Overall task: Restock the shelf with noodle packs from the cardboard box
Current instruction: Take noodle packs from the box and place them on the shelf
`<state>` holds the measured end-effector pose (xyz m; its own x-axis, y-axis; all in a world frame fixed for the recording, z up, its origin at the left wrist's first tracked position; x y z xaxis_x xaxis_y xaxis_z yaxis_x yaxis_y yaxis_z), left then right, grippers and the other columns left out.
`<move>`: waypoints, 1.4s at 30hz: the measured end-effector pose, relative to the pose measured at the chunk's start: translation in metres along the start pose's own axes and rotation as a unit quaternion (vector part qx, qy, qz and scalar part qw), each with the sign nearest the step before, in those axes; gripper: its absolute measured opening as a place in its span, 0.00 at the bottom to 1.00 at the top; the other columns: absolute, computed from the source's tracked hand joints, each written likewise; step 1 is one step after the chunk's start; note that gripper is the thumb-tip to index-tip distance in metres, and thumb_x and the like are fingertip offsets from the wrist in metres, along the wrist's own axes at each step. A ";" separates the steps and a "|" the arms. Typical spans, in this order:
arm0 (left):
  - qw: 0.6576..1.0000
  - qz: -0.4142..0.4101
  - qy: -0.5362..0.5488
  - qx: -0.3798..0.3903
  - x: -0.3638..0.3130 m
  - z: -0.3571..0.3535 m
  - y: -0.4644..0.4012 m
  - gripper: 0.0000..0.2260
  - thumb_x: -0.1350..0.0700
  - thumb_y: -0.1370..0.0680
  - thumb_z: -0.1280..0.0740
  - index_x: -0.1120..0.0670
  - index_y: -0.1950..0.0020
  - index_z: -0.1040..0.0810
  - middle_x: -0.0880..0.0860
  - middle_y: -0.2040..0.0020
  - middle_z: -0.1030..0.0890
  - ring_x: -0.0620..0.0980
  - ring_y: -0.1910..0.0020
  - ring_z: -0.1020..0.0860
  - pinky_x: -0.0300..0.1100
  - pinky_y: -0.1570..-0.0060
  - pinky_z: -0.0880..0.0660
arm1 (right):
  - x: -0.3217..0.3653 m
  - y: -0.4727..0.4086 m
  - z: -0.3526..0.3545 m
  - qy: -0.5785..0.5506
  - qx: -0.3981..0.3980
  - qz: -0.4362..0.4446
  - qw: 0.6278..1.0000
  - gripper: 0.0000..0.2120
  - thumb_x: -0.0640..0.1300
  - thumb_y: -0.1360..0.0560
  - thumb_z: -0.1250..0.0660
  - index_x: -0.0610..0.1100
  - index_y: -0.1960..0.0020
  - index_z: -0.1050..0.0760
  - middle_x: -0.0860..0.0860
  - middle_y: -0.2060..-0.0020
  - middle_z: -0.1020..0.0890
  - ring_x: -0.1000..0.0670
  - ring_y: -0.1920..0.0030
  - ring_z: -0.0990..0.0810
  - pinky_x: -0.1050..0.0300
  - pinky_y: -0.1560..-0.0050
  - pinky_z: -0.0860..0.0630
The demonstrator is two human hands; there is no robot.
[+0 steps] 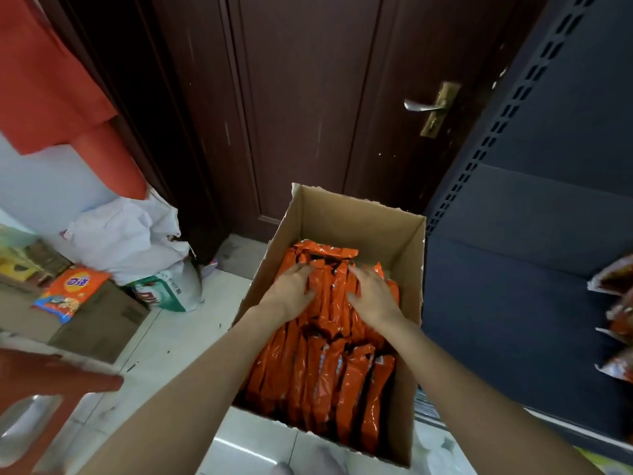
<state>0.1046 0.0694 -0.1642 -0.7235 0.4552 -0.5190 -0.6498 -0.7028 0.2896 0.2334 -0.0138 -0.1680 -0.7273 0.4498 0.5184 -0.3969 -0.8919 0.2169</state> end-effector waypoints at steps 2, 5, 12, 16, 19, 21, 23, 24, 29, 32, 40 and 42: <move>1.000 0.011 0.000 0.016 0.006 -0.007 -0.011 0.27 0.55 0.20 0.38 0.51 0.23 0.44 0.54 0.23 0.44 0.53 0.25 0.44 0.46 0.27 0.43 | -0.003 -0.013 -0.006 0.004 0.003 0.003 1.000 0.29 0.41 0.23 0.37 0.46 0.25 0.43 0.46 0.27 0.38 0.47 0.26 0.41 0.50 0.26 0.41; 0.999 0.029 -0.004 0.021 0.014 -0.011 -0.023 0.28 0.54 0.20 0.38 0.48 0.23 0.46 0.51 0.22 0.48 0.52 0.24 0.48 0.48 0.26 0.46 | -0.003 -0.031 -0.009 0.030 0.013 0.012 0.999 0.28 0.41 0.22 0.38 0.46 0.24 0.43 0.46 0.26 0.39 0.48 0.26 0.42 0.52 0.26 0.44; 0.999 0.018 -0.043 0.020 0.023 -0.020 -0.034 0.30 0.53 0.21 0.37 0.48 0.23 0.48 0.48 0.22 0.52 0.50 0.23 0.52 0.46 0.26 0.50 | 0.002 -0.058 -0.009 0.087 -0.011 0.014 0.996 0.18 0.36 0.22 0.39 0.41 0.32 0.30 0.43 0.35 0.28 0.44 0.34 0.30 0.52 0.31 0.34; 1.000 0.023 0.005 -0.005 0.024 -0.016 -0.038 0.26 0.53 0.21 0.37 0.48 0.24 0.41 0.49 0.23 0.46 0.50 0.24 0.48 0.47 0.26 0.47 | 0.004 -0.064 -0.005 0.106 -0.025 0.007 0.994 0.09 0.36 0.23 0.39 0.42 0.46 0.24 0.44 0.46 0.23 0.45 0.44 0.23 0.51 0.42 0.26; 0.999 0.023 0.035 -0.023 0.020 -0.010 -0.040 0.23 0.54 0.21 0.38 0.48 0.26 0.38 0.50 0.25 0.40 0.51 0.25 0.45 0.46 0.28 0.45 | 0.005 -0.066 0.000 0.105 -0.024 0.008 0.994 0.09 0.34 0.24 0.39 0.41 0.48 0.23 0.44 0.48 0.22 0.46 0.47 0.22 0.55 0.47 0.24; 0.998 0.020 0.047 -0.024 0.018 -0.007 -0.040 0.22 0.55 0.21 0.38 0.48 0.27 0.36 0.51 0.26 0.37 0.51 0.26 0.42 0.45 0.29 0.42 | 0.005 -0.065 0.007 0.075 -0.039 0.007 0.996 0.08 0.34 0.23 0.39 0.40 0.49 0.22 0.44 0.48 0.23 0.47 0.47 0.22 0.57 0.49 0.26; 0.997 0.007 0.077 -0.018 0.014 -0.005 -0.038 0.20 0.56 0.21 0.37 0.49 0.29 0.33 0.53 0.29 0.33 0.52 0.28 0.37 0.44 0.31 0.38 | 0.011 -0.060 0.018 0.051 -0.055 0.017 0.997 0.06 0.36 0.22 0.38 0.41 0.51 0.23 0.45 0.50 0.24 0.48 0.49 0.23 0.59 0.51 0.27; 0.996 -0.010 0.092 -0.016 0.010 -0.003 -0.037 0.19 0.56 0.21 0.37 0.49 0.30 0.32 0.53 0.31 0.31 0.51 0.30 0.34 0.43 0.32 0.37 | 0.015 -0.057 0.026 0.037 -0.069 0.023 0.997 0.06 0.37 0.22 0.38 0.42 0.51 0.23 0.46 0.51 0.24 0.49 0.50 0.23 0.61 0.52 0.28; 0.980 -0.082 0.181 0.000 -0.026 0.013 -0.028 0.30 0.49 0.27 0.28 0.51 0.29 0.34 0.50 0.33 0.28 0.46 0.34 0.30 0.33 0.38 0.35 | 0.037 -0.037 0.072 -0.026 -0.138 0.052 0.989 0.04 0.38 0.23 0.36 0.45 0.54 0.23 0.49 0.53 0.22 0.53 0.51 0.24 0.62 0.49 0.28; 0.980 -0.098 0.172 -0.019 -0.046 0.027 -0.027 0.38 0.45 0.32 0.25 0.50 0.28 0.39 0.52 0.33 0.29 0.50 0.33 0.32 0.46 0.33 0.32 | 0.050 -0.024 0.099 -0.052 -0.185 0.067 0.979 0.05 0.38 0.24 0.36 0.46 0.55 0.23 0.52 0.55 0.22 0.54 0.52 0.24 0.61 0.47 0.28; 0.952 -0.208 0.146 -0.169 -0.098 0.091 0.002 0.22 0.57 0.26 0.32 0.51 0.32 0.28 0.50 0.43 0.20 0.47 0.44 0.22 0.46 0.40 0.25 | 0.069 0.017 0.157 -0.136 -0.261 0.127 0.947 0.06 0.39 0.25 0.34 0.50 0.55 0.25 0.51 0.54 0.23 0.60 0.56 0.24 0.70 0.55 0.29; 0.947 -0.227 0.146 -0.173 -0.110 0.104 0.008 0.22 0.58 0.25 0.33 0.49 0.31 0.29 0.48 0.43 0.20 0.45 0.44 0.22 0.43 0.40 0.25 | 0.065 0.023 0.169 -0.163 -0.242 0.136 0.947 0.08 0.42 0.24 0.34 0.50 0.46 0.25 0.52 0.49 0.24 0.60 0.51 0.24 0.70 0.53 0.29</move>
<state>0.1546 0.0706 -0.0213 -0.2602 0.6178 -0.7420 -0.7260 -0.6318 -0.2714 0.2715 -0.0135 0.0107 -0.6598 0.0981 0.7450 -0.4872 -0.8106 -0.3248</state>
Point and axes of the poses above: each hand's wrist, its own y-axis away from the middle knuckle, its own z-axis out of the back of the hand, x = y × z, the point moved 6 cm from there along -y, towards the middle knuckle
